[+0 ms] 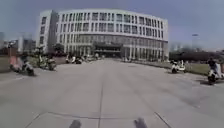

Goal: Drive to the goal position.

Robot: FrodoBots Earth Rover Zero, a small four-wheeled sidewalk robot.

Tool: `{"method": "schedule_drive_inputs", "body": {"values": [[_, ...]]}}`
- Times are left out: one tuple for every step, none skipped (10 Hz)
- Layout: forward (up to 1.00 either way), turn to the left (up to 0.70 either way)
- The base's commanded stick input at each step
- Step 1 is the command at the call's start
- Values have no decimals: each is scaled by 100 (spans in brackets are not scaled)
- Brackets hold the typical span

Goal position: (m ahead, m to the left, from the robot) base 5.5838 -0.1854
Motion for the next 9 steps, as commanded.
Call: {"method": "schedule_drive_inputs", "body": {"values": [[85,1],[85,1],[85,1],[85,1],[85,1],[85,1],[85,1],[85,1],[85,1]]}}
